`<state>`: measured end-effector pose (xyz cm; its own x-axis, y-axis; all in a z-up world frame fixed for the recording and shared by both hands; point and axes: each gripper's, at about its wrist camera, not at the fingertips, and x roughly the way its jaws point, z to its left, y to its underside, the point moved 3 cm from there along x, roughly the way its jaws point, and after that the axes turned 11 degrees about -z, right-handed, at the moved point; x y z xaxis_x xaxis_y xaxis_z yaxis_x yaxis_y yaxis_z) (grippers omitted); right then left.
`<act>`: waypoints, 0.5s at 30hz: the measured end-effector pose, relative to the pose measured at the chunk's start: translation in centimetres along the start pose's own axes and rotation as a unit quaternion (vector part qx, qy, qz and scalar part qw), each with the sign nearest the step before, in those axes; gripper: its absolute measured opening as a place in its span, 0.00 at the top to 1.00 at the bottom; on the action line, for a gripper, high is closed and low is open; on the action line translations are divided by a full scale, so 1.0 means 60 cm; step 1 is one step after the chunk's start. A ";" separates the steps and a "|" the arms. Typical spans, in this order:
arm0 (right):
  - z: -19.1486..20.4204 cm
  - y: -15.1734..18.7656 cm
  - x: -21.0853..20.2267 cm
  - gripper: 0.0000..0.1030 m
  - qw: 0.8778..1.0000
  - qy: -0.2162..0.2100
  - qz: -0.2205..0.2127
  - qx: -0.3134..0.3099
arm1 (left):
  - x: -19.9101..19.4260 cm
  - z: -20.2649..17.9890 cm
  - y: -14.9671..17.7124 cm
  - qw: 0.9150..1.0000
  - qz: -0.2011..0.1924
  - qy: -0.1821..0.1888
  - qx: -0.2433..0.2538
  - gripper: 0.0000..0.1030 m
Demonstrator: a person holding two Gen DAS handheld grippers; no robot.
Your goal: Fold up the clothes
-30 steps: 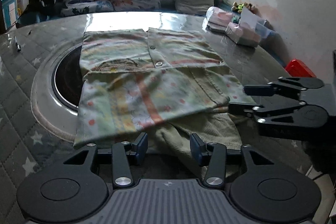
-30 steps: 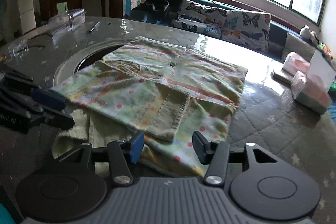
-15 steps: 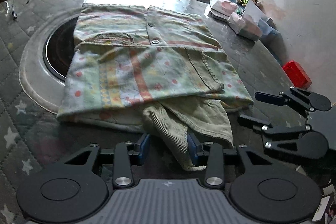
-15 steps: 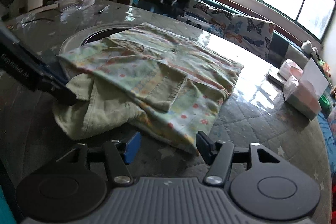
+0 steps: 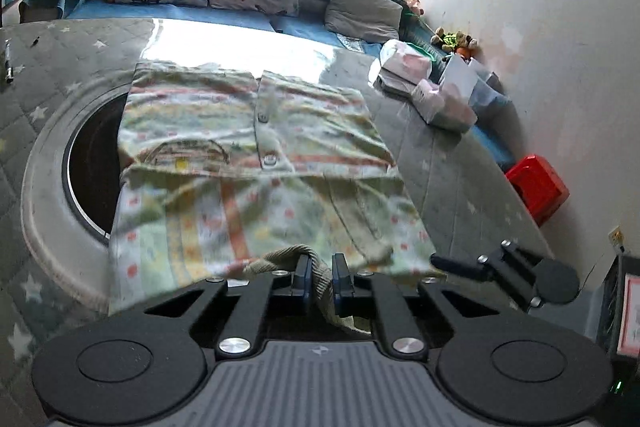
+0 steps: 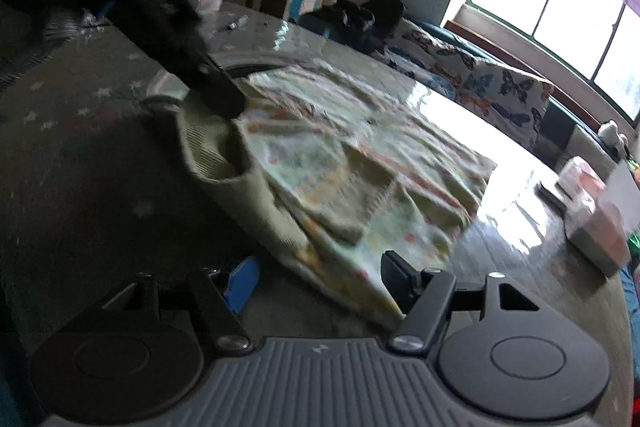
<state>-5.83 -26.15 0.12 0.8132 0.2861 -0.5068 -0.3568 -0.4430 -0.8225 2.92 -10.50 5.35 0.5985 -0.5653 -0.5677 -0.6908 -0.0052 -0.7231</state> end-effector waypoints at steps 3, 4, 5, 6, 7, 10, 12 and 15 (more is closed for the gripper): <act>0.005 -0.014 0.018 0.42 1.000 -0.008 -0.013 -0.002 | 0.007 0.006 -0.010 1.000 0.002 0.003 -0.004 0.90; 0.006 -0.019 0.025 0.45 1.000 -0.016 -0.014 0.003 | 0.009 0.007 -0.011 1.000 0.002 0.004 -0.003 0.89; 0.005 -0.025 0.032 0.57 0.999 -0.028 -0.013 0.011 | 0.009 0.010 -0.012 1.000 0.003 0.005 -0.004 0.89; 0.003 -0.030 0.040 0.68 0.999 -0.039 -0.011 0.021 | 0.008 0.012 -0.011 1.000 0.003 0.006 -0.004 0.89; 0.000 -0.033 0.046 0.71 0.998 -0.047 -0.008 0.032 | 0.005 0.015 -0.010 1.000 0.003 0.008 -0.002 0.89; -0.017 -0.044 0.056 0.78 0.996 -0.059 -0.005 0.067 | -0.011 0.024 -0.003 1.000 -0.003 0.011 0.012 0.86; -0.033 -0.050 0.059 0.80 0.993 -0.064 -0.006 0.094 | -0.028 0.028 0.008 0.999 -0.014 0.005 0.039 0.79; -0.047 -0.058 0.062 0.81 0.991 -0.065 -0.008 0.117 | -0.054 0.032 0.024 0.996 -0.038 -0.011 0.085 0.62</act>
<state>-0.24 -25.92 1.82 0.7583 0.4060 -0.5100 -0.4540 -0.2325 -0.8601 0.78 -7.05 5.42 0.6573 -0.5498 -0.5154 -0.5653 0.0926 -0.8197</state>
